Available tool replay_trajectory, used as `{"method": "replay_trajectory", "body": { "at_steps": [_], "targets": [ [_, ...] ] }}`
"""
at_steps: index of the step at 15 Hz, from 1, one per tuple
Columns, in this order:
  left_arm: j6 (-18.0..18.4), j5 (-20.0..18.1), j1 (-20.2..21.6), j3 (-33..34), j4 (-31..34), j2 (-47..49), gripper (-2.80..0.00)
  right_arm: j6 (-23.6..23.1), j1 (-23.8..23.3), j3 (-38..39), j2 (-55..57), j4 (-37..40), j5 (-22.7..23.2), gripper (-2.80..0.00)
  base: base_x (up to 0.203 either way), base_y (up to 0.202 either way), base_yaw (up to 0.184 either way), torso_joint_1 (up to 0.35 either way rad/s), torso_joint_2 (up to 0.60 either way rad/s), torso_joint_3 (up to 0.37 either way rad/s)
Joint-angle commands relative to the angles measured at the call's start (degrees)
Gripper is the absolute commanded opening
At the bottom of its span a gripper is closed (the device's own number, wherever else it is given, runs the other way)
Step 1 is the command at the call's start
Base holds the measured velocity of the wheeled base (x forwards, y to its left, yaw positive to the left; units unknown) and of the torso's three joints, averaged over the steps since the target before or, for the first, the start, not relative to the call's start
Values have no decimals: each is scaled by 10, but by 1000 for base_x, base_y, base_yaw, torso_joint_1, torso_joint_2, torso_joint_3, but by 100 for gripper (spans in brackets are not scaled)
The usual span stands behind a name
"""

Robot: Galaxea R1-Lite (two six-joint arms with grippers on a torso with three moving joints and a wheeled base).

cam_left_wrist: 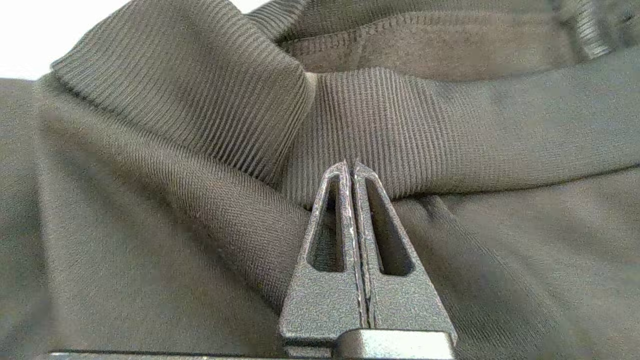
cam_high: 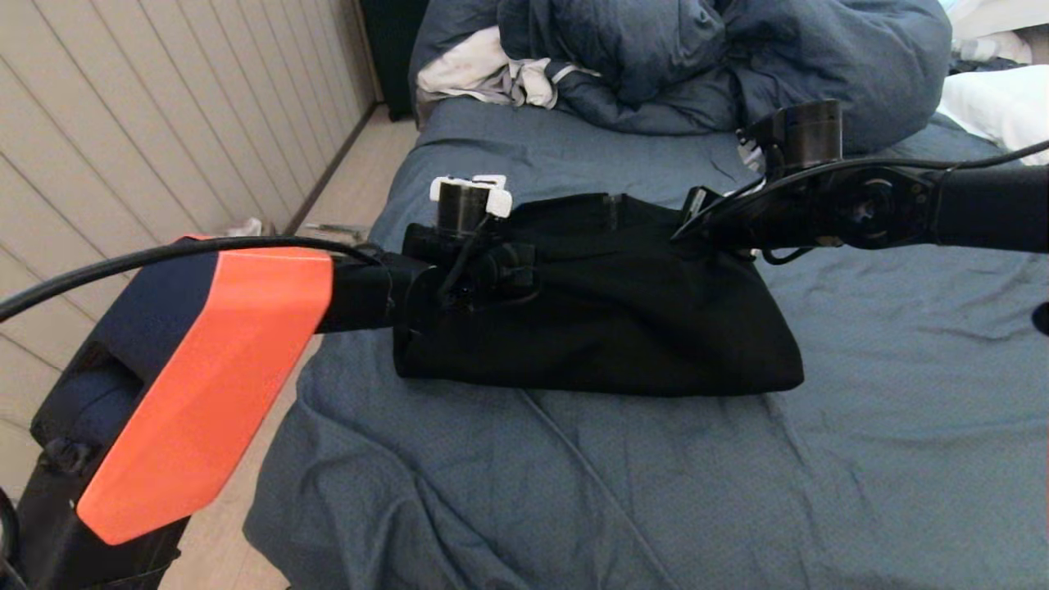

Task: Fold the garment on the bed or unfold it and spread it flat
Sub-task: Fold the black sweatshirt

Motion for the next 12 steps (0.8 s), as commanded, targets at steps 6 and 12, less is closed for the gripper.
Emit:
{"method": "replay_trajectory", "body": {
  "at_steps": [6,12],
  "targets": [
    [36,82,20,-8,-52,28,-280,-37,10,50,2,-56,0,-280,0,0,0,0,0,0],
    [52,111,62,-8,-79,17,-280,-53,3,51,21,-64,0,-280,0,0,0,0,0,0]
  ]
}}
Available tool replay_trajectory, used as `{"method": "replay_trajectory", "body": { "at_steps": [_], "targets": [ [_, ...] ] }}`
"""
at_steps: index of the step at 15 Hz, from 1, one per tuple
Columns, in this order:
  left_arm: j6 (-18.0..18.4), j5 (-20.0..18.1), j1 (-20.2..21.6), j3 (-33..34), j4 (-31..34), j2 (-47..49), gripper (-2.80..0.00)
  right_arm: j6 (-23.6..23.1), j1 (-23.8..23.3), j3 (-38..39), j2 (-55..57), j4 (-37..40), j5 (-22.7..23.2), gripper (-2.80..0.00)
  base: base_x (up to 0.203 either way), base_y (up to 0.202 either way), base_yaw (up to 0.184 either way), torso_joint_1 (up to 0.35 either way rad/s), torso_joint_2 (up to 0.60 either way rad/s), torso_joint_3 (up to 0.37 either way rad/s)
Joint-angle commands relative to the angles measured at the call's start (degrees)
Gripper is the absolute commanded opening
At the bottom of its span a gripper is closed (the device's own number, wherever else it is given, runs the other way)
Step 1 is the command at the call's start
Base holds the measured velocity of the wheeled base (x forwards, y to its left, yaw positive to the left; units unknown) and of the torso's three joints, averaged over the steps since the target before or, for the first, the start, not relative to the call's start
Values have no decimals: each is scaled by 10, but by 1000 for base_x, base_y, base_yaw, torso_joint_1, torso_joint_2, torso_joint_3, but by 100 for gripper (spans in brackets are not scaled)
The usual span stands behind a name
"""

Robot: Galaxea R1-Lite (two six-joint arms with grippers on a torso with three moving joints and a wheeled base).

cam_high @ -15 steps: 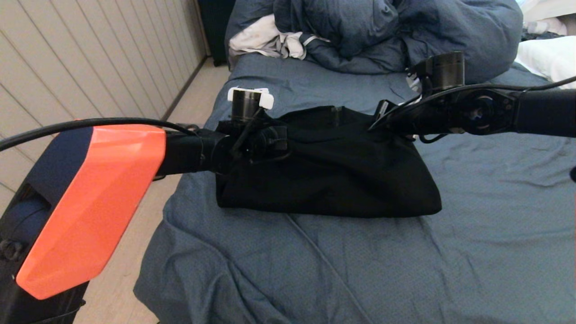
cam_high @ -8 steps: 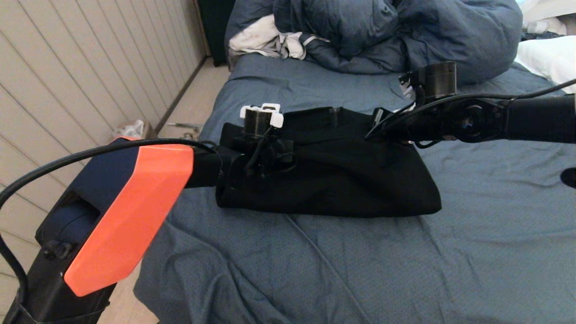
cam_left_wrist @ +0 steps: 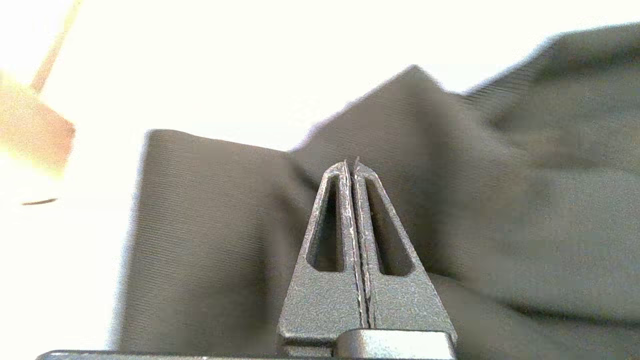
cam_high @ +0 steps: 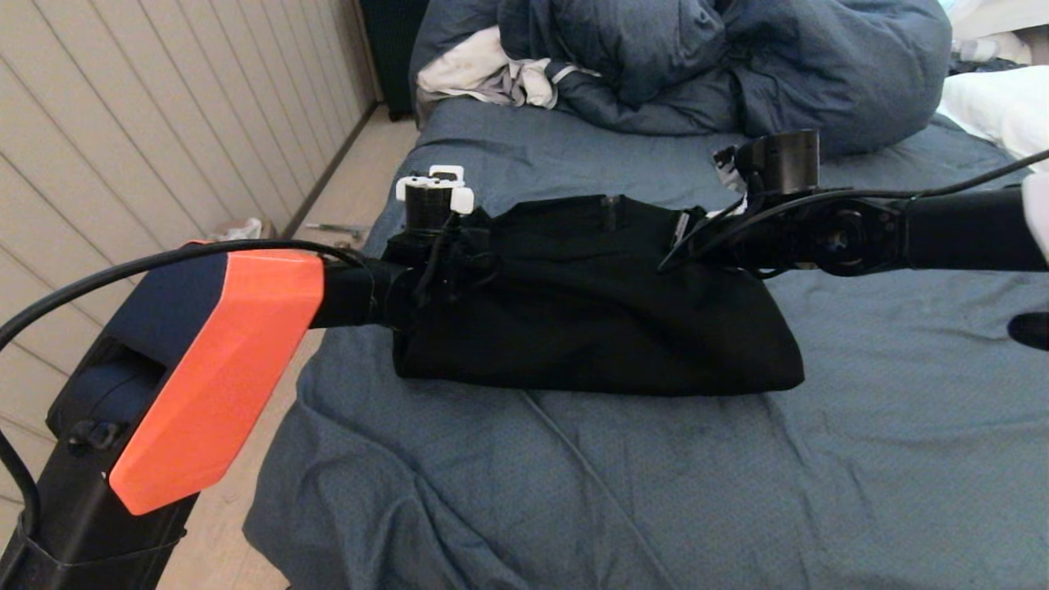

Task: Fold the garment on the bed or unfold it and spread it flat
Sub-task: Fold the black sweatshirt

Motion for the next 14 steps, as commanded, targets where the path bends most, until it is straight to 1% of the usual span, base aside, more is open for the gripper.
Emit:
{"method": "replay_trajectory", "body": {
  "at_steps": [1,4,6,8,9,10,11,12,13,14],
  "targets": [
    [0,-1,15,0,-1,-3,-280,-1,-3,-5,12,0,0,-280,0,0,0,0,0,0],
    [-1,9,18,1,-3,-7,-280,-6,-6,-7,18,0,1,-280,0,0,0,0,0,0],
    [-4,41,17,2,1,-39,-280,-4,-5,-6,-9,1,1,-280,0,0,0,0,0,0],
    [-22,85,9,8,12,-84,-280,1,-6,3,-55,4,2,-280,0,0,0,0,0,0],
    [-47,113,2,17,37,-106,-280,6,-6,11,-82,5,1,-280,0,0,0,0,0,0],
    [-75,128,-7,30,79,-127,-280,13,-7,20,-108,6,2,-280,0,0,0,0,0,0],
    [-110,132,-23,48,136,-148,-280,23,-5,37,-133,9,2,-280,0,0,0,0,0,0],
    [-145,126,-50,70,180,-162,-280,28,0,65,-149,12,4,-280,0,0,0,0,0,0],
    [-176,109,-77,97,212,-175,-280,31,20,89,-154,12,5,-280,0,0,0,0,0,0],
    [-197,90,-97,126,230,-184,-280,33,48,108,-155,13,6,-280,0,0,0,0,0,0]
  ]
}}
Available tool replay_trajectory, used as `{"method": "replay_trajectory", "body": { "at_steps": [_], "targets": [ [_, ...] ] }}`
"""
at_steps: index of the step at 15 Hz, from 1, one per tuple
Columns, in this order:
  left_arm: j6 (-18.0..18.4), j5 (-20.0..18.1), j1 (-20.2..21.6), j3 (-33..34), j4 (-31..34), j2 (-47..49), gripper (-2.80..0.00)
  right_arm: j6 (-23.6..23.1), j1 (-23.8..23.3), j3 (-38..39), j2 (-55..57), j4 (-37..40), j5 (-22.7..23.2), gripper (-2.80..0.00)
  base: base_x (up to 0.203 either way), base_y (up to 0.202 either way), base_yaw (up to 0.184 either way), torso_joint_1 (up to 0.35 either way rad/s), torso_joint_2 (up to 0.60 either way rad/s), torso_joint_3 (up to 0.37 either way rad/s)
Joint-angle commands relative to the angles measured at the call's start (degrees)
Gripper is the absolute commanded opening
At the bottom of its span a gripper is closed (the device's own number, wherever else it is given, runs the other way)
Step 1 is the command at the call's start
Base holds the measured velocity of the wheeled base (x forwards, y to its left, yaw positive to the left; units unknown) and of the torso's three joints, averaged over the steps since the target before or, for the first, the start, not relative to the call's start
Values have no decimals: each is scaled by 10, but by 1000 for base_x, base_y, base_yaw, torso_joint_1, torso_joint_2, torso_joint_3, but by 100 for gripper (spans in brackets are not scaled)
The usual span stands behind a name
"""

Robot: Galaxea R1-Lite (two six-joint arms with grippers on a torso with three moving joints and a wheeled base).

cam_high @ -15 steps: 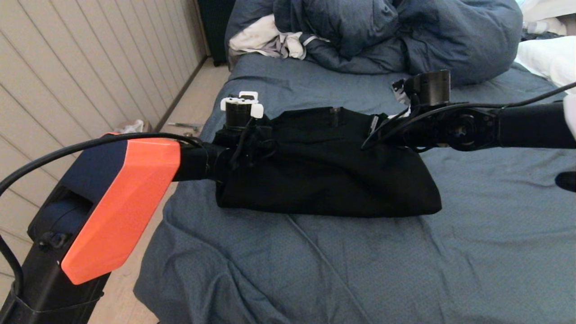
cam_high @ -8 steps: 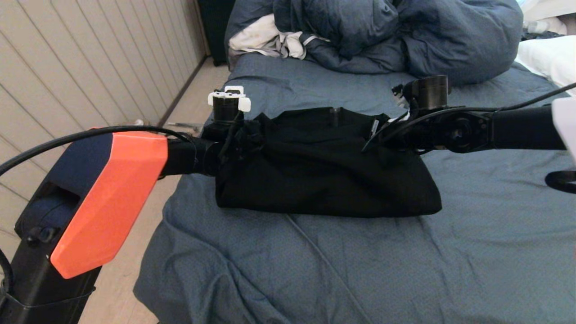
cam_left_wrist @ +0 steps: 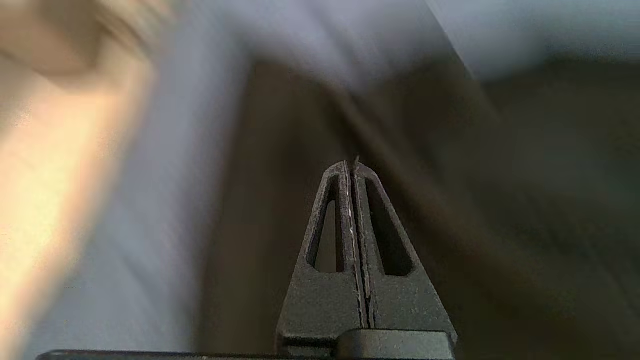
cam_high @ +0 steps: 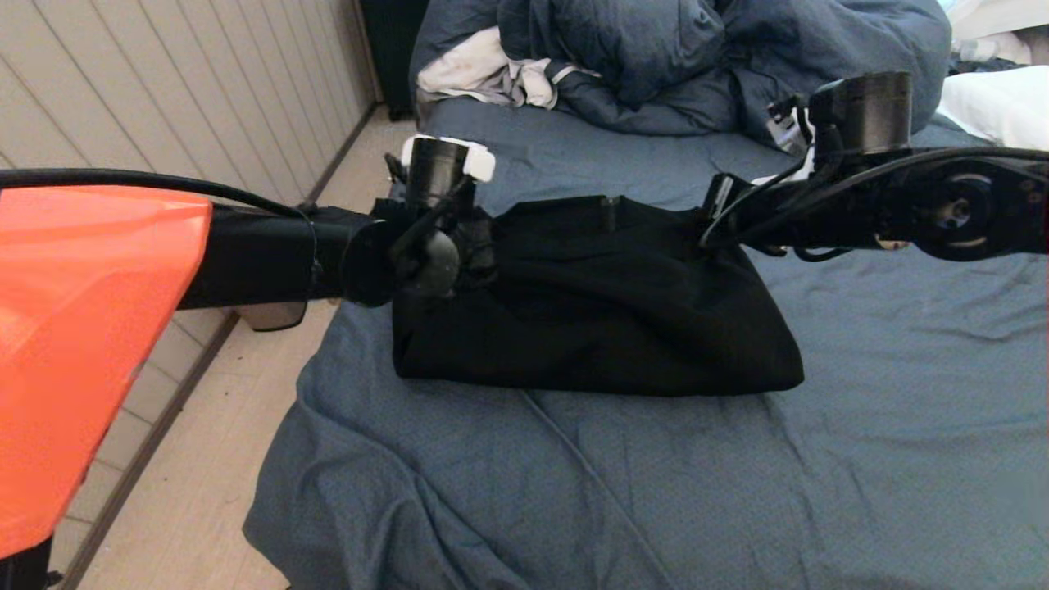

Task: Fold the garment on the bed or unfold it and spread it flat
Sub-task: Fold the black sweatshirt

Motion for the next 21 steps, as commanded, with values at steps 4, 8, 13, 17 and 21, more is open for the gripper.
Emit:
{"method": "replay_trajectory", "body": {
  "at_steps": [4,8,13,17,21],
  "targets": [
    [-52,-79,-53,101,10,-26,-280,3,69,25,25,7,1,-280,0,0,0,0,0,0],
    [-59,-107,-49,79,-18,31,-280,3,92,14,82,16,2,-280,0,0,0,0,0,0],
    [-55,-107,25,11,-14,116,-280,2,73,-20,161,17,2,-280,0,0,0,0,0,0],
    [-53,-107,62,31,-8,128,-280,-1,10,-37,176,29,0,-280,0,0,0,0,0,0],
    [-55,-111,75,53,-11,108,-280,-4,-41,-36,170,29,0,-280,0,0,0,0,0,0]
  ]
}}
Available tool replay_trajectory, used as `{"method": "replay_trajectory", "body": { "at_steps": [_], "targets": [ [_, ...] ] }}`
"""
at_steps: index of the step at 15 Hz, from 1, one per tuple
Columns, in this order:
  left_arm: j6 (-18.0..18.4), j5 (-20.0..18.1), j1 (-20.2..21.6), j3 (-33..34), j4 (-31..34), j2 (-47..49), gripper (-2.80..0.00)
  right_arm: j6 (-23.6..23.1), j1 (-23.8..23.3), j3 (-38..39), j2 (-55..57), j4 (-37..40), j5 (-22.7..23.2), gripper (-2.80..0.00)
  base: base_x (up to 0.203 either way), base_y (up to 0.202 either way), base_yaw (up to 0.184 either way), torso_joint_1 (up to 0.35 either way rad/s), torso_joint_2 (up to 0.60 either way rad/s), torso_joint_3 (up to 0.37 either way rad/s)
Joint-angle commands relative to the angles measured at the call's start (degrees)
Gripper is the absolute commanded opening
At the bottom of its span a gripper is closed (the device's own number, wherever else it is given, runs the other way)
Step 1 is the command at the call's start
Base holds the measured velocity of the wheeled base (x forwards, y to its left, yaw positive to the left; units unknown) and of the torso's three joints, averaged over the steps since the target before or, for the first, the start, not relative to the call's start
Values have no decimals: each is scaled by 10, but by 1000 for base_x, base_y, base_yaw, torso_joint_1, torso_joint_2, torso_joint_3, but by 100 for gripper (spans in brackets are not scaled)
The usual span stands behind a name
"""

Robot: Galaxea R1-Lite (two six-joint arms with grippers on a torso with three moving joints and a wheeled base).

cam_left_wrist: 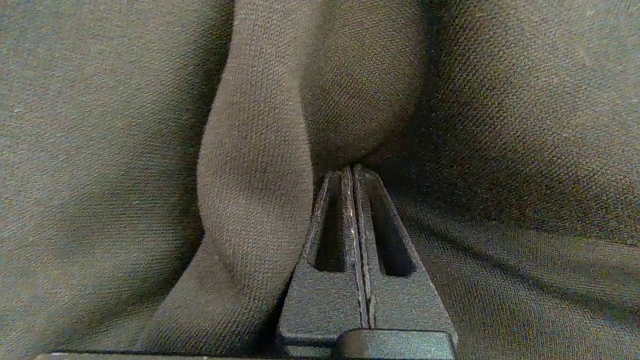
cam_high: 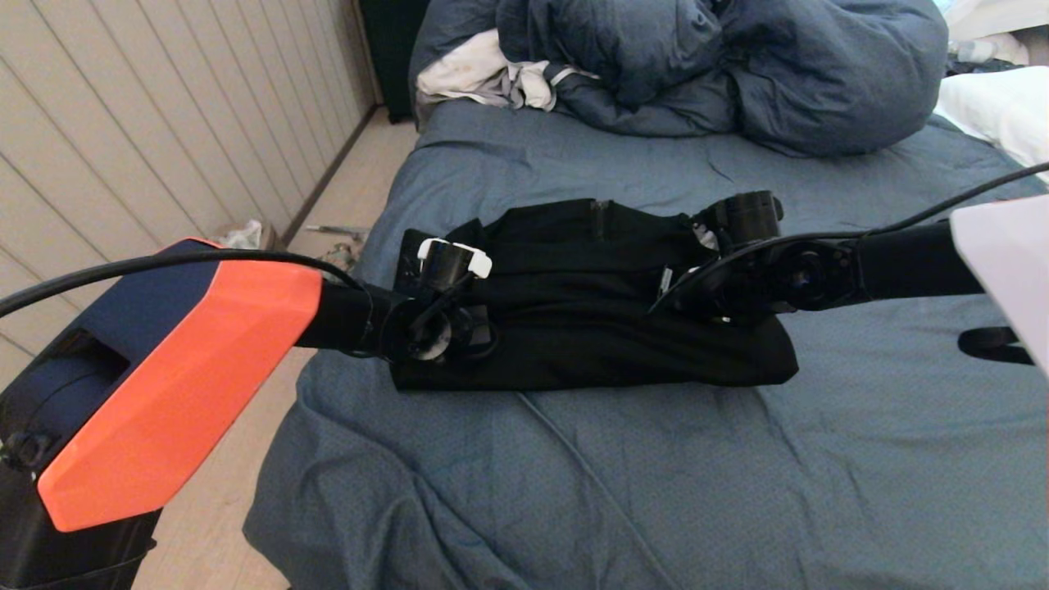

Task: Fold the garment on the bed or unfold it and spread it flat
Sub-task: Fold the black sweatshirt

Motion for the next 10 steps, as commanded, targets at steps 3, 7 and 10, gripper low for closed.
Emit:
{"method": "replay_trajectory", "body": {
  "at_steps": [3,7,10],
  "targets": [
    [-2,2,18,4,4,-22,-280,0,-36,3,3,-1,1,-280,0,0,0,0,0,0],
    [0,2,39,-8,4,-31,-280,-9,-66,-8,-6,-1,1,-280,0,0,0,0,0,0],
    [0,-9,64,-26,8,-41,-280,-9,-81,-22,-22,1,1,-280,0,0,0,0,0,0]
  ]
}}
